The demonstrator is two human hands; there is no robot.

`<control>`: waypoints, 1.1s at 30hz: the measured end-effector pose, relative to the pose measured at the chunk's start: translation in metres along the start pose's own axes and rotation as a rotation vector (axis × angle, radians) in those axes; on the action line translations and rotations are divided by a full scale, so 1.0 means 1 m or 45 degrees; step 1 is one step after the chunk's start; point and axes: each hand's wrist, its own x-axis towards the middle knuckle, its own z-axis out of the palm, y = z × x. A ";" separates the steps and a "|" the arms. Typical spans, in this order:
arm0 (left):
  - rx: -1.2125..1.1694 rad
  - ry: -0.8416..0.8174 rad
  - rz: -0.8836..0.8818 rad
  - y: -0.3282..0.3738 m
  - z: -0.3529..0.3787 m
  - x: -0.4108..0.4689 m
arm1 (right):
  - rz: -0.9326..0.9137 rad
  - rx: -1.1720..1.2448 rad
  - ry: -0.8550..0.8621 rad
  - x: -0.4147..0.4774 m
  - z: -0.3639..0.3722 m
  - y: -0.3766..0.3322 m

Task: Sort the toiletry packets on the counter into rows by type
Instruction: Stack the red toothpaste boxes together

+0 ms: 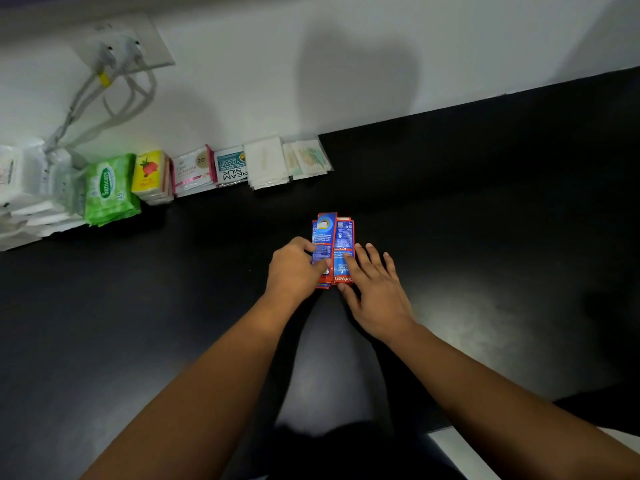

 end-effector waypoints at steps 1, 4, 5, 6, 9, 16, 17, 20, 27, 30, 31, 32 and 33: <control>-0.007 0.000 0.010 -0.002 -0.001 0.000 | -0.001 0.001 0.002 0.000 0.000 0.000; -0.053 0.017 0.022 -0.007 -0.003 0.001 | -0.006 0.012 0.012 0.000 0.001 0.000; -0.063 0.033 0.028 -0.007 -0.004 0.002 | -0.003 0.014 0.012 0.000 0.001 0.000; -0.068 0.051 0.032 -0.008 -0.004 0.003 | 0.000 0.018 0.012 0.000 0.001 0.000; -0.087 0.080 0.001 -0.009 -0.005 0.006 | 0.007 0.037 0.018 0.000 0.002 0.000; -0.050 0.099 -0.012 -0.011 -0.005 0.015 | 0.009 0.053 0.026 0.000 0.001 0.002; -0.037 0.107 -0.012 -0.011 -0.004 0.016 | 0.009 0.062 0.028 0.000 0.001 0.001; -0.011 0.150 0.111 -0.013 -0.004 0.016 | 0.002 0.073 0.015 0.000 -0.001 0.001; 0.583 -0.304 0.705 -0.044 -0.015 0.012 | -0.089 -0.001 -0.039 0.000 -0.005 0.004; 0.760 -0.321 0.760 -0.053 -0.014 0.014 | -0.093 -0.023 -0.037 0.000 -0.006 0.004; 0.784 -0.309 0.781 -0.054 -0.014 0.016 | -0.091 -0.027 -0.027 0.001 -0.006 0.004; 0.802 -0.299 0.804 -0.054 -0.014 0.018 | -0.088 -0.028 -0.014 0.000 -0.005 0.003; 0.822 -0.291 0.825 -0.053 -0.014 0.020 | -0.081 -0.030 -0.004 0.000 -0.005 0.003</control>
